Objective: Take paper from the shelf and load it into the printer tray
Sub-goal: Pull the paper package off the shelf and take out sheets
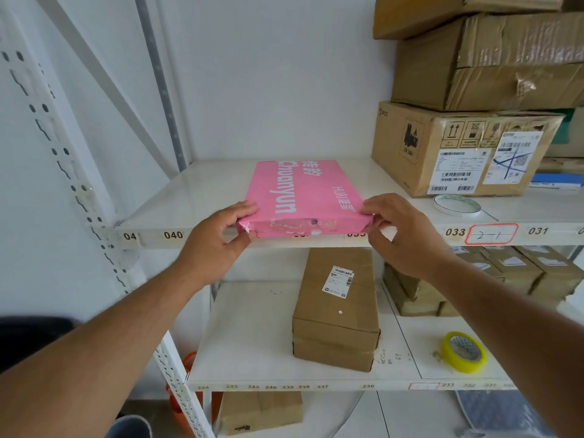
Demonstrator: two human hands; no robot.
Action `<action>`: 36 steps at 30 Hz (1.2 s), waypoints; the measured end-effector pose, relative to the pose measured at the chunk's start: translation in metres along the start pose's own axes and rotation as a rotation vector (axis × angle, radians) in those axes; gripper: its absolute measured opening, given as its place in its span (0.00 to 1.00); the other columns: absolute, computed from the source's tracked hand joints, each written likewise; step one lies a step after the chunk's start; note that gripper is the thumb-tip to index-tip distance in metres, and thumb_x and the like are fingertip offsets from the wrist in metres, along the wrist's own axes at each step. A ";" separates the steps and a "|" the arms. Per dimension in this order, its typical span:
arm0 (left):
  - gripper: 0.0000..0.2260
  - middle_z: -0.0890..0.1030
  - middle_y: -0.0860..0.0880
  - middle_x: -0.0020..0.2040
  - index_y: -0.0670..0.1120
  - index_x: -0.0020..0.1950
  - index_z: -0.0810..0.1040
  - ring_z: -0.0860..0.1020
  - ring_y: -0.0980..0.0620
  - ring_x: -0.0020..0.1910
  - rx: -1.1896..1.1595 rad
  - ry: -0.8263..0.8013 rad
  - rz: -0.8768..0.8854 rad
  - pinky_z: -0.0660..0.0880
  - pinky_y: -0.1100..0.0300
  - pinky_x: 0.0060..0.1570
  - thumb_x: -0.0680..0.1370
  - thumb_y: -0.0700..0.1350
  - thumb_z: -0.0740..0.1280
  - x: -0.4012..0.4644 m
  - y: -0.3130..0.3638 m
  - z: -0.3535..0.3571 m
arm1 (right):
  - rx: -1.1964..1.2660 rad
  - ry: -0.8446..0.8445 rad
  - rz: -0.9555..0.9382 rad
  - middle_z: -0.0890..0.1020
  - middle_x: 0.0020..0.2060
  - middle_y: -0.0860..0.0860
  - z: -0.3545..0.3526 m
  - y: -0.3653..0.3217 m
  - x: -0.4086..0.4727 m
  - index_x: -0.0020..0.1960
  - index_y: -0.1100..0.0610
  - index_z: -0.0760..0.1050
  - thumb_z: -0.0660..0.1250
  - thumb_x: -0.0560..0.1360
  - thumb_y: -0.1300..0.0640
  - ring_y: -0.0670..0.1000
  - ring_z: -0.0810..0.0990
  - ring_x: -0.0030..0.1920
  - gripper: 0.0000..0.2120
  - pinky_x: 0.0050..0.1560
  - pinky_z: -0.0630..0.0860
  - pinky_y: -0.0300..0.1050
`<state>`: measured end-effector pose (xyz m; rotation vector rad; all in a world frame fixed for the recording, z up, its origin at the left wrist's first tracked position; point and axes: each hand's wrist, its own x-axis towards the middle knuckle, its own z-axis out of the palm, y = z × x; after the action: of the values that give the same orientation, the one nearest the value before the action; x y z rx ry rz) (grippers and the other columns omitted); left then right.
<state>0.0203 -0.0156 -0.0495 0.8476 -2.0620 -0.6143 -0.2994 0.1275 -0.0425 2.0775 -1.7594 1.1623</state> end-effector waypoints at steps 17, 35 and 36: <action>0.20 0.77 0.59 0.69 0.53 0.71 0.78 0.73 0.62 0.70 0.141 0.044 0.143 0.66 0.66 0.71 0.79 0.41 0.71 -0.004 0.002 -0.004 | -0.464 0.295 -0.502 0.86 0.47 0.57 0.015 0.011 0.003 0.47 0.60 0.87 0.74 0.78 0.61 0.62 0.82 0.44 0.04 0.43 0.80 0.57; 0.06 0.82 0.41 0.49 0.40 0.49 0.80 0.82 0.39 0.46 0.930 0.031 0.992 0.80 0.45 0.42 0.82 0.36 0.64 0.024 -0.013 -0.023 | -0.369 0.234 -0.398 0.84 0.46 0.55 0.014 0.002 0.005 0.47 0.62 0.84 0.73 0.77 0.62 0.58 0.80 0.47 0.03 0.47 0.78 0.51; 0.03 0.81 0.41 0.48 0.40 0.48 0.79 0.81 0.40 0.45 0.919 0.029 0.981 0.79 0.45 0.42 0.80 0.35 0.66 0.025 -0.013 -0.023 | -0.369 0.231 -0.394 0.84 0.46 0.56 0.014 0.002 0.005 0.47 0.62 0.84 0.73 0.77 0.62 0.59 0.80 0.46 0.03 0.47 0.78 0.51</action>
<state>0.0325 -0.0459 -0.0334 0.1767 -2.3672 0.9178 -0.2953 0.1146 -0.0496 1.8664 -1.2695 0.8486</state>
